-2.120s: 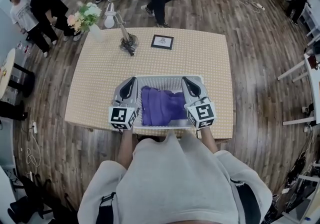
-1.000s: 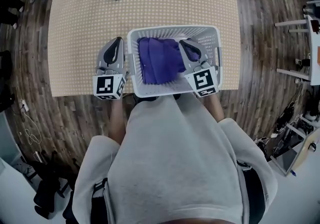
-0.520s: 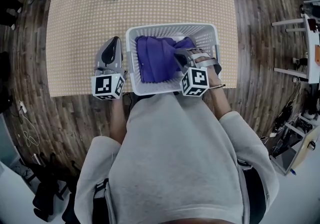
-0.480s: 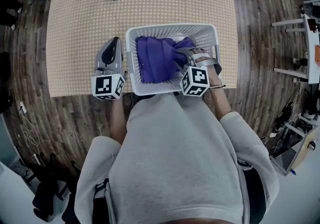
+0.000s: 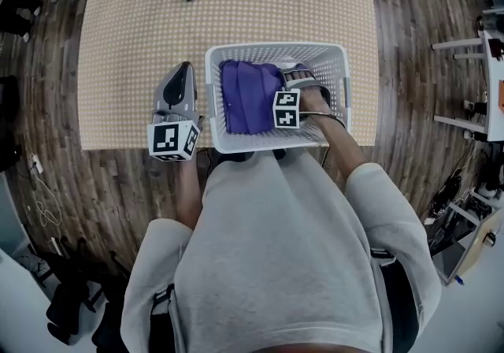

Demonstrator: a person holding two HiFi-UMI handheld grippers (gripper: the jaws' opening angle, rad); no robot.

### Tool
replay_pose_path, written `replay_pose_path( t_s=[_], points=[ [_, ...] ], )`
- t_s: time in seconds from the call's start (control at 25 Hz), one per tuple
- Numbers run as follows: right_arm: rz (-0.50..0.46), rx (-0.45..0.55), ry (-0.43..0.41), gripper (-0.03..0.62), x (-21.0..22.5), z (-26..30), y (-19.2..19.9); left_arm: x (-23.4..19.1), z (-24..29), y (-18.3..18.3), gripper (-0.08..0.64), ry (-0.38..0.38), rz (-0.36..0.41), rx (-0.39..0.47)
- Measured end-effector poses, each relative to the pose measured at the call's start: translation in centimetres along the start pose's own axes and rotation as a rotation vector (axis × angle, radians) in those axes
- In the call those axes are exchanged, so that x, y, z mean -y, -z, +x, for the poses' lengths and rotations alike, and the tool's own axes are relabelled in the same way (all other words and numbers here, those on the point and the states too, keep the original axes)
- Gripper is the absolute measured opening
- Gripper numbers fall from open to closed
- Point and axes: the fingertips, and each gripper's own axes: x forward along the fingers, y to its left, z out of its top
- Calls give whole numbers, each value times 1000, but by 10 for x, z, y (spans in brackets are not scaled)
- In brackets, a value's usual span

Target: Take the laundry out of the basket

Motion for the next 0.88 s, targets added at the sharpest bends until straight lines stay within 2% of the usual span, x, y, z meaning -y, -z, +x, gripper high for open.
replay_pose_path(
  t_s=[0.12,0.36,0.4,0.52,0.6,0.72,0.88],
  points=[
    [-11,5,-54,600,-1,8,0,-5,-4,2,11,-15,-12,-4],
    [-10,13,-50,598,-1,8,-2,-6,-1,6,11,-12,-23,-9],
    [-9,10,-45,586,-2,7,-2,-5,0,5,11,-8,-23,-8],
    [7,0,-37,425,-8,1,-3,-4,0,4,11,-3,-24,-2],
    [30,7,-29,389,-10,-1,-4,-4,-1,4,11,-4,-30,2],
    [66,23,11,379,-9,-4,-3,-1,-5,2,11,-7,-33,12],
    [130,44,132,354,-4,-15,-3,-1,-11,-4,11,-16,-32,27]
  ],
)
